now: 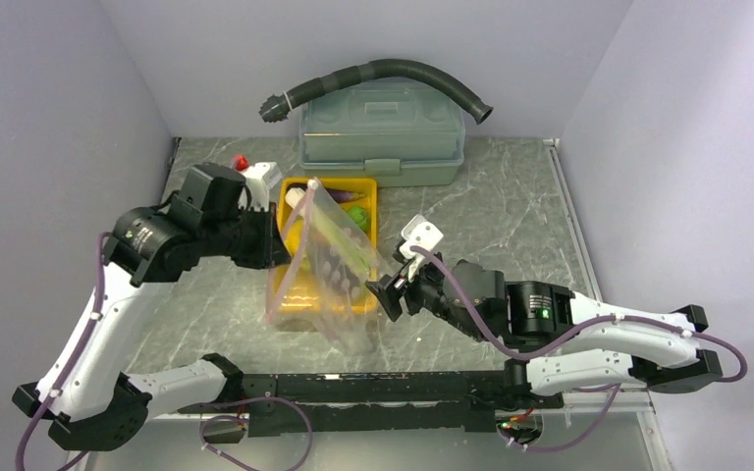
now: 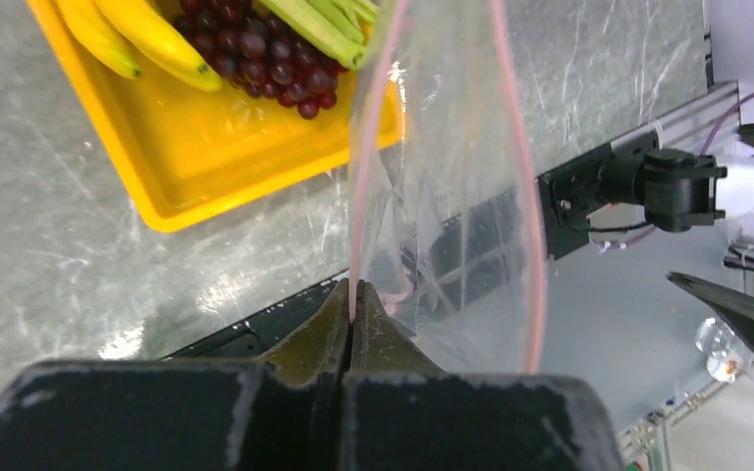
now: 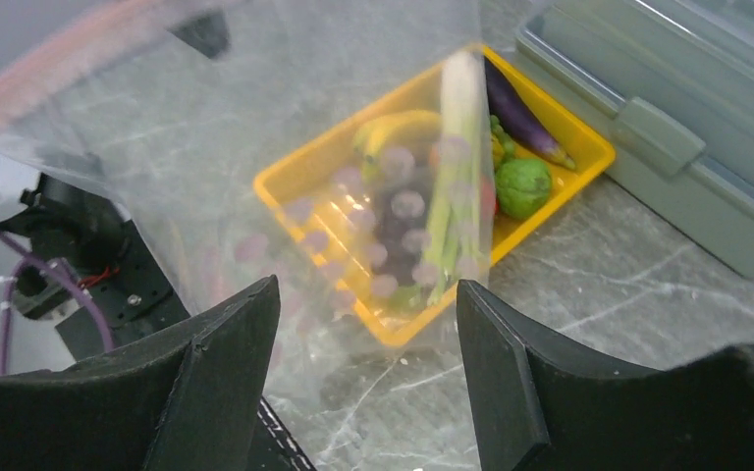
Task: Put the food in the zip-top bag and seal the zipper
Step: Move the bin to the center of the board.
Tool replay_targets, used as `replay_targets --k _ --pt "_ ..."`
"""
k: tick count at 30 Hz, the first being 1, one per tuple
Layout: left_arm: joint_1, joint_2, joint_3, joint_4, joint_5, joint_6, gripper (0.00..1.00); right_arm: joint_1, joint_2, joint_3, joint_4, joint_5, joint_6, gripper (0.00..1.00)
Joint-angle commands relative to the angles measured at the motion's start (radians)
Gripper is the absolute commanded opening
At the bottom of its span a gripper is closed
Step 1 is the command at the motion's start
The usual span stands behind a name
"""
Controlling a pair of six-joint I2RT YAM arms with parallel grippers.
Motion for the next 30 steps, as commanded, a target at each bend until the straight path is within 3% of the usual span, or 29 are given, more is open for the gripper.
replay_targets --k 1,6,17,23,30 --pt "-0.002 0.028 0.160 -0.105 -0.129 0.057 0.00 -0.018 0.018 0.055 -0.050 0.143 0.096 0.70" --pt "-0.002 0.053 0.299 -0.158 -0.229 0.071 0.00 -0.098 0.035 0.063 -0.077 0.150 0.141 0.71" --pt "-0.002 0.059 0.430 -0.251 -0.521 0.094 0.00 -0.340 0.065 0.004 -0.056 -0.064 0.227 0.71" --pt "-0.002 0.045 0.472 -0.280 -0.685 0.086 0.00 -0.391 0.144 -0.014 -0.036 -0.128 0.274 0.70" --pt "-0.002 0.032 0.479 -0.278 -0.755 0.096 0.00 -0.408 0.253 -0.006 0.013 -0.208 0.297 0.70"
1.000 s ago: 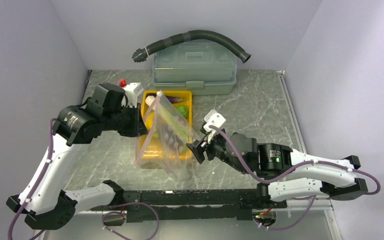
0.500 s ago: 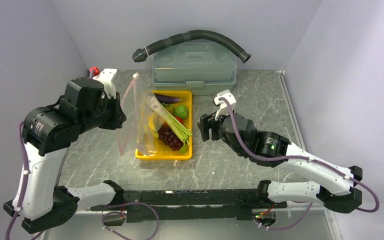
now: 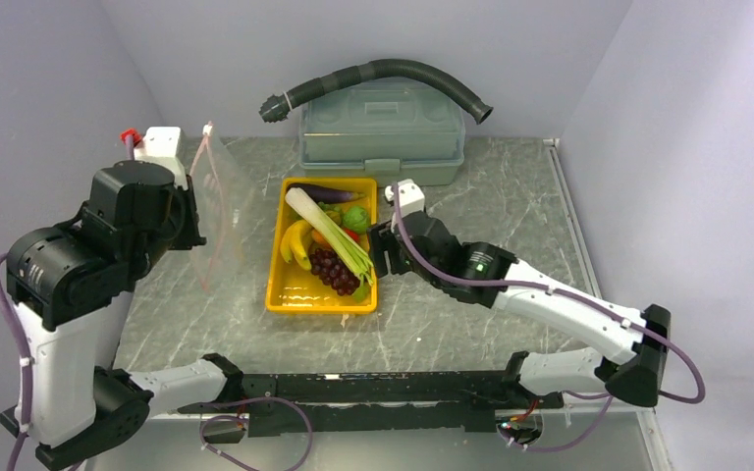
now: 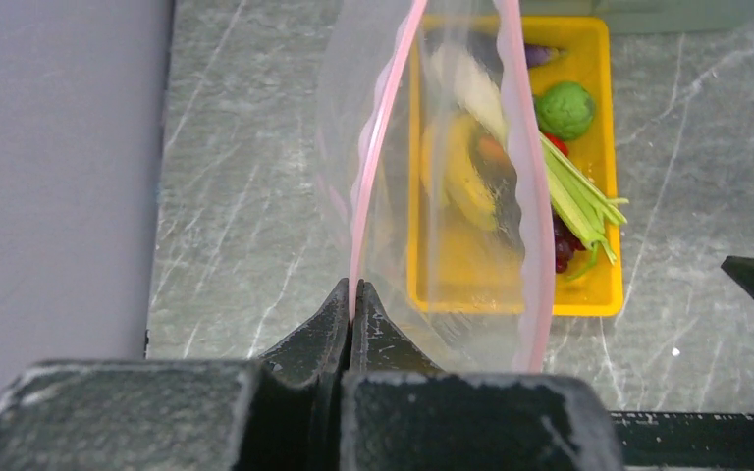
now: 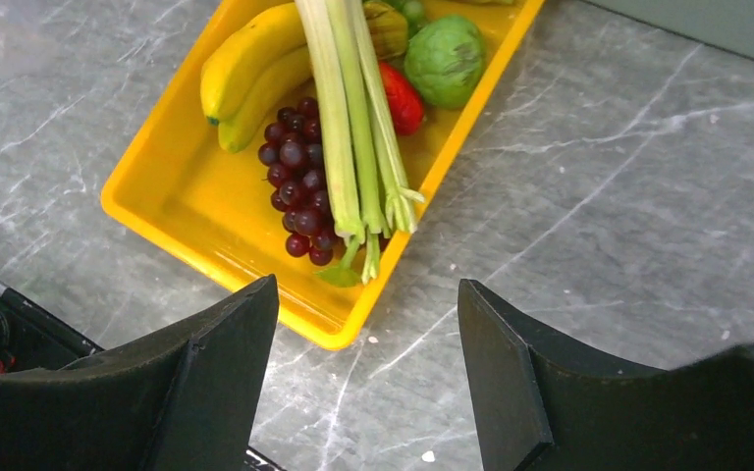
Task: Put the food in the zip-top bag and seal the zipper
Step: Move the bin to the center of the board.
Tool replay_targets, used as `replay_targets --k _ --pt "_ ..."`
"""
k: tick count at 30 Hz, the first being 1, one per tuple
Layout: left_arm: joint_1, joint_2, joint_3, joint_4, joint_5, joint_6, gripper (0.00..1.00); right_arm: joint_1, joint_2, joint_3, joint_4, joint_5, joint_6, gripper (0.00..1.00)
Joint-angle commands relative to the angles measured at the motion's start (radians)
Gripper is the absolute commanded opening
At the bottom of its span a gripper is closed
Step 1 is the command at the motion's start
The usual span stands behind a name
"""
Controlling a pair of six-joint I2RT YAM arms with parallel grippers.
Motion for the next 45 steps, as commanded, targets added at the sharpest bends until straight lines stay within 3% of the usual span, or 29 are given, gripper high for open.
replay_targets --k 1,14,31,45 --pt "-0.002 -0.015 -0.025 -0.028 -0.107 0.006 0.00 -0.007 0.054 0.024 0.070 -0.077 0.031 0.70" --pt "-0.002 -0.091 -0.314 0.048 -0.163 -0.027 0.00 -0.145 0.218 0.044 0.097 -0.079 0.134 0.67" --pt "-0.002 -0.156 -0.437 0.081 -0.085 -0.031 0.00 -0.269 0.574 0.198 0.122 -0.092 0.215 0.57" --pt "-0.002 -0.204 -0.482 0.076 -0.065 -0.047 0.00 -0.302 0.735 0.280 0.126 -0.126 0.231 0.44"
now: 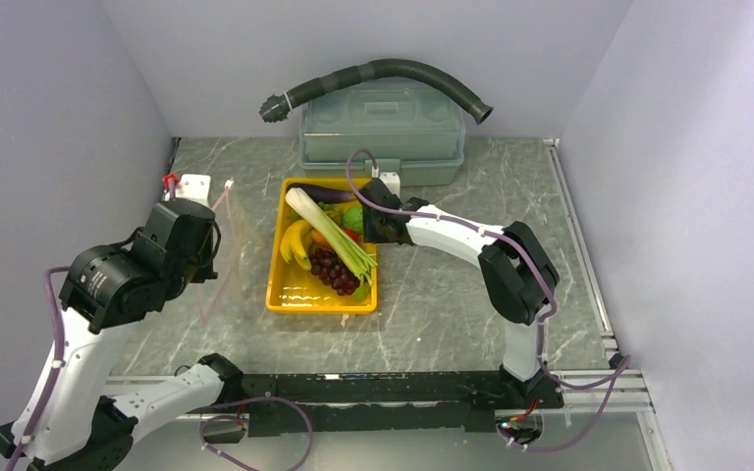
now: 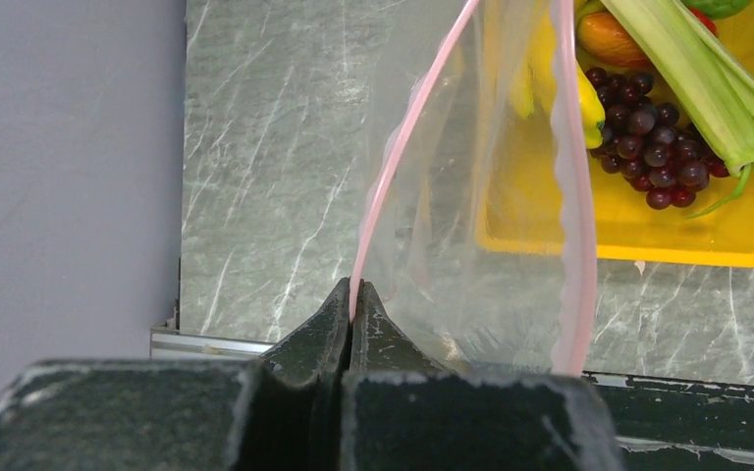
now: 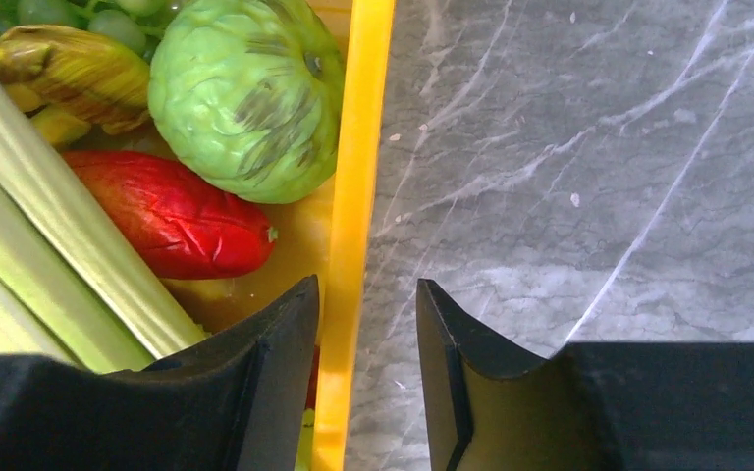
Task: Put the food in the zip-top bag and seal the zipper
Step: Move the bin to the center of the board.
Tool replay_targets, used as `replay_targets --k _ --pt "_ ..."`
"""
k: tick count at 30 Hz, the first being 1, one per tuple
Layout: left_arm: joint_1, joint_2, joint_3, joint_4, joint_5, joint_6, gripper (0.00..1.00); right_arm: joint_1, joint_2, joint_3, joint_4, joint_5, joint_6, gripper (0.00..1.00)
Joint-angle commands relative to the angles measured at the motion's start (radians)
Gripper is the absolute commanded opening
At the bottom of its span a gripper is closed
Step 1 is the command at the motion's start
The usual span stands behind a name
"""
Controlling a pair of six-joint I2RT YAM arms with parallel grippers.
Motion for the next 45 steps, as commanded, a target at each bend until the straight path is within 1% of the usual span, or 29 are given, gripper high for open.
replay_targets --k 1,6,8,11,13,19,24,30,33,38,39,42,45 --pt "-0.002 -0.022 -0.005 0.014 -0.005 -0.025 0.00 -0.007 0.027 0.058 0.013 -0.007 0.014 0.43" --pt "-0.002 -0.038 0.001 -0.005 -0.023 -0.028 0.00 -0.009 0.027 0.042 0.015 0.014 0.008 0.25" --pt "-0.002 -0.041 0.004 -0.009 -0.023 -0.030 0.00 -0.015 0.024 0.034 0.012 0.012 0.005 0.20" --pt "-0.002 -0.043 0.001 -0.013 -0.022 -0.032 0.00 -0.022 0.006 0.007 0.010 0.018 -0.001 0.07" --pt "-0.002 -0.047 0.000 -0.016 -0.026 -0.033 0.00 -0.032 -0.022 -0.025 0.018 0.020 -0.005 0.00" --pt "-0.002 -0.056 -0.009 -0.008 -0.019 -0.038 0.00 -0.069 -0.104 -0.122 0.032 0.018 -0.039 0.00" --pt "-0.002 -0.054 -0.040 0.010 0.000 -0.036 0.00 -0.099 -0.174 -0.186 0.006 0.007 -0.096 0.00" --pt "-0.002 -0.060 -0.057 0.038 0.008 -0.035 0.00 -0.164 -0.254 -0.269 -0.026 -0.013 -0.187 0.00" --pt "-0.002 -0.058 -0.055 0.045 0.014 -0.031 0.00 -0.202 -0.300 -0.313 -0.026 -0.048 -0.228 0.00" --pt "-0.002 -0.059 -0.066 0.061 0.031 -0.022 0.00 -0.237 -0.339 -0.348 -0.049 -0.063 -0.257 0.00" --pt "-0.002 -0.061 -0.070 0.065 0.033 -0.020 0.00 -0.241 -0.345 -0.353 -0.051 -0.063 -0.257 0.01" --pt "-0.002 -0.065 -0.081 0.071 0.044 -0.018 0.00 -0.249 -0.364 -0.359 -0.053 -0.065 -0.260 0.15" --pt "-0.002 -0.070 -0.090 0.076 0.046 -0.015 0.00 -0.249 -0.368 -0.335 -0.073 -0.070 -0.261 0.23"
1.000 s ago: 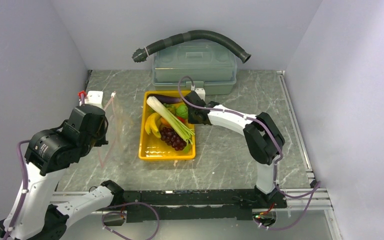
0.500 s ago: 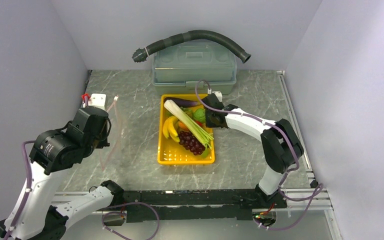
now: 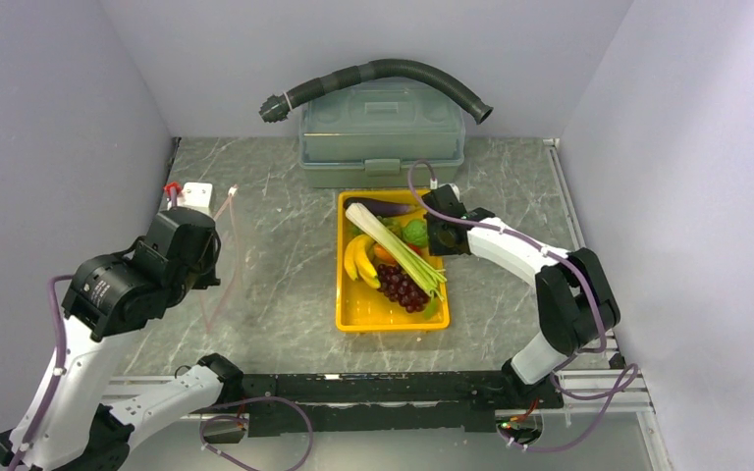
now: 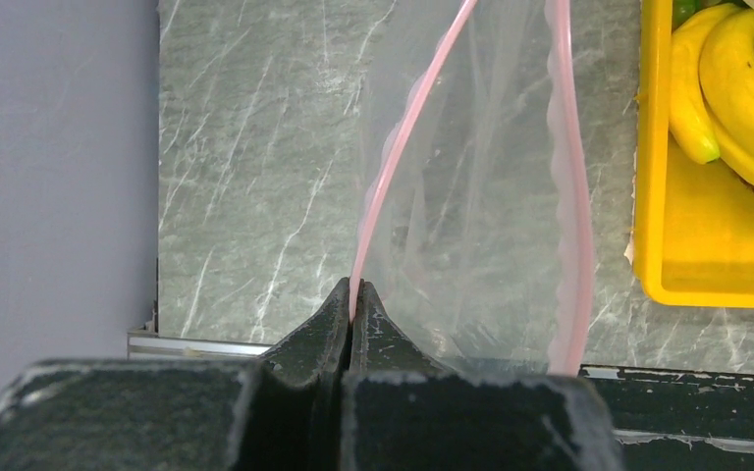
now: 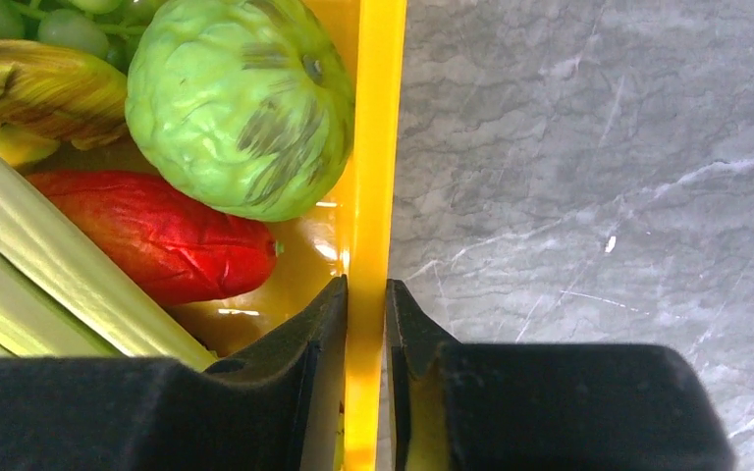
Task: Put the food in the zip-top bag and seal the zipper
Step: Move the bin to the center of the board.
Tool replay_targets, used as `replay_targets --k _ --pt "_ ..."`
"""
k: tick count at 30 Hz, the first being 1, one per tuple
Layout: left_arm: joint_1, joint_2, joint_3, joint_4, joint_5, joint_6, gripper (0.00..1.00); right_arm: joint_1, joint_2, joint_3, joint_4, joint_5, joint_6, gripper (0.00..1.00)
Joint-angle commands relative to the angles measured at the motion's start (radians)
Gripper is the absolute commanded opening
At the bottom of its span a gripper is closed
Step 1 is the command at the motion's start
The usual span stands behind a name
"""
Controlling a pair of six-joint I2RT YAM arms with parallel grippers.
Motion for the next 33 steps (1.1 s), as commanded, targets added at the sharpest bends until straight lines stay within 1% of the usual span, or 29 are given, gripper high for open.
replay_targets --k 1,6,9,13,16,21,27,30,33 --pt "-0.002 -0.015 -0.011 0.040 0.015 -0.006 0.00 -0.004 -0.060 0.041 -0.038 0.001 -0.038 0.26" --pt "-0.002 -0.018 -0.014 0.040 0.013 -0.004 0.00 -0.003 -0.122 0.100 -0.076 -0.015 -0.017 0.39" --pt "-0.002 -0.018 -0.017 0.042 0.009 -0.002 0.00 -0.001 -0.155 0.132 -0.101 -0.035 -0.013 0.44" --pt "-0.002 -0.018 -0.014 0.042 0.004 0.002 0.00 0.029 -0.186 0.200 -0.176 -0.049 -0.003 0.46" --pt "-0.002 -0.018 -0.011 0.044 0.001 0.006 0.00 0.096 -0.227 0.233 -0.190 -0.032 0.012 0.47" --pt "-0.002 -0.018 -0.018 0.052 0.004 0.009 0.00 0.248 -0.266 0.295 -0.208 0.009 0.066 0.47" --pt "-0.002 -0.010 -0.020 0.060 0.009 0.013 0.00 0.404 -0.257 0.326 -0.198 0.050 0.138 0.48" --pt "-0.002 -0.007 -0.018 0.060 0.008 0.015 0.00 0.463 -0.230 0.334 -0.185 0.062 0.164 0.48" --pt "-0.002 -0.010 -0.026 0.067 0.008 0.016 0.00 0.514 -0.197 0.342 -0.172 0.079 0.180 0.50"
